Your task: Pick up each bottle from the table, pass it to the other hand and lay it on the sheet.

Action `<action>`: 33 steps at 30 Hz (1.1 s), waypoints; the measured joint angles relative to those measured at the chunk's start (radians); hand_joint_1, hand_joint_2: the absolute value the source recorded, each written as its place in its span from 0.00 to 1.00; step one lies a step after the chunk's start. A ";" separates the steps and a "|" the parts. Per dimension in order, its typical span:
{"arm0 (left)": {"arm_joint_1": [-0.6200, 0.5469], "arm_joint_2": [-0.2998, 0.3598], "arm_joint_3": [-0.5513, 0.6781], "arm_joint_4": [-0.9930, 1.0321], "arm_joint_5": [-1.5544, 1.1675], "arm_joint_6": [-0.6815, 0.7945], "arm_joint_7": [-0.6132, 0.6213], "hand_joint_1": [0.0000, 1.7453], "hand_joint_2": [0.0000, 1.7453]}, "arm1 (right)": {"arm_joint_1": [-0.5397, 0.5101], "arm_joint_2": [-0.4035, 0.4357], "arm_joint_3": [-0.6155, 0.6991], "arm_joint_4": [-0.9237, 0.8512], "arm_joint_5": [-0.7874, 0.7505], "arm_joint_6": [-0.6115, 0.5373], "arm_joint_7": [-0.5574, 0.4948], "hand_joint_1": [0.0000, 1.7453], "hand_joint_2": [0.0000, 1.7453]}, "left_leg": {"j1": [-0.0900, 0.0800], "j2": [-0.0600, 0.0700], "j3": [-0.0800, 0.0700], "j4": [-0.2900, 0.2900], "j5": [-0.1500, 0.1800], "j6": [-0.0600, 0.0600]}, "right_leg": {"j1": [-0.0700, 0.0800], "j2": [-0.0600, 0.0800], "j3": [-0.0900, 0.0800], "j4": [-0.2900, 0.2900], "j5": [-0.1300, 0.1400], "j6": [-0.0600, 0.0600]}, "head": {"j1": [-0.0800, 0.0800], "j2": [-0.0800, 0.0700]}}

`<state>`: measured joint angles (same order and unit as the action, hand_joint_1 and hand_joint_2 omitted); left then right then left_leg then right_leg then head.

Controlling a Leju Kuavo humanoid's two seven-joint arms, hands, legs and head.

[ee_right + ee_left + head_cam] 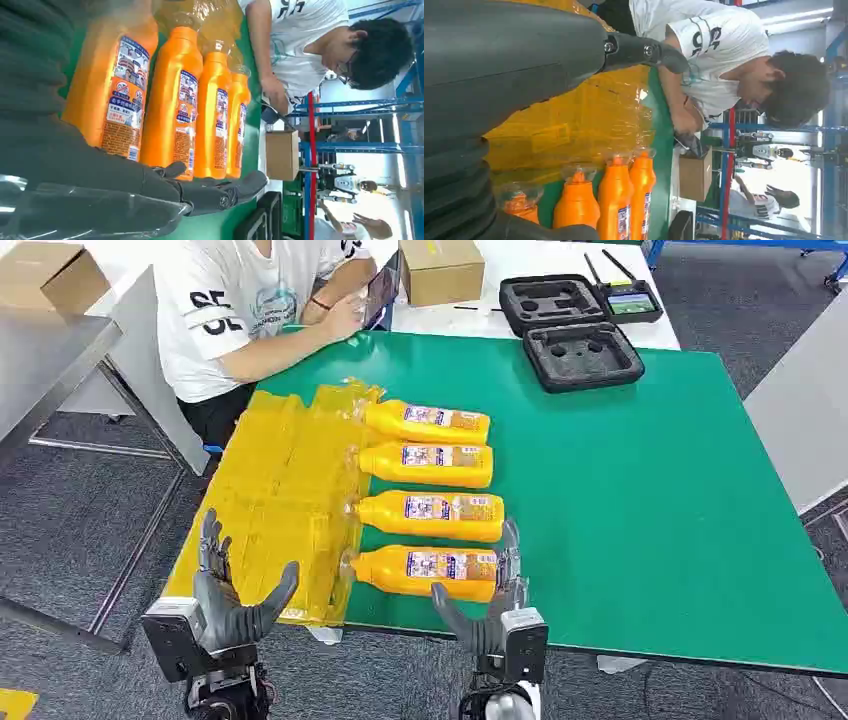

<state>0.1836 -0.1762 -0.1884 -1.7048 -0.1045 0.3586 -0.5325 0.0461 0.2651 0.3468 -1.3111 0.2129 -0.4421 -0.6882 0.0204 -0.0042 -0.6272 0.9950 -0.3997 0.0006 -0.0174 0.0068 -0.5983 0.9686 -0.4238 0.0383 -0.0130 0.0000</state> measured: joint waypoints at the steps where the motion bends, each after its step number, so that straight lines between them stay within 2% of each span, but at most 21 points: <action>1: 0.000 0.000 0.000 0.000 0.000 0.000 0.000 0.00 1.00 | 0.000 0.000 0.000 0.000 0.000 0.000 0.000 0.00 1.00 | 0.000 0.000 0.000 0.000 0.000 0.000 | 0.000 0.000 0.000 0.000 0.000 0.000 | 0.000 0.000; 33: 0.015 0.000 -0.001 -0.012 -0.003 0.007 0.001 0.00 1.00 | 0.018 -0.003 0.001 -0.018 0.009 -0.004 0.006 0.00 1.00 | 0.000 0.000 0.000 0.000 0.000 0.000 | 0.000 0.000 0.000 0.000 0.000 0.000 | 0.000 0.000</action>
<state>0.1986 -0.1762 -0.1892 -1.7170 -0.1080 0.3658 -0.5318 0.0638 0.2625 0.3475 -1.3287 0.2220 -0.4463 -0.6821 0.0204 -0.0042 -0.6272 0.9950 -0.3997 0.0006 -0.0174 0.0068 -0.5983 0.9686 -0.4238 0.0383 -0.0130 0.0000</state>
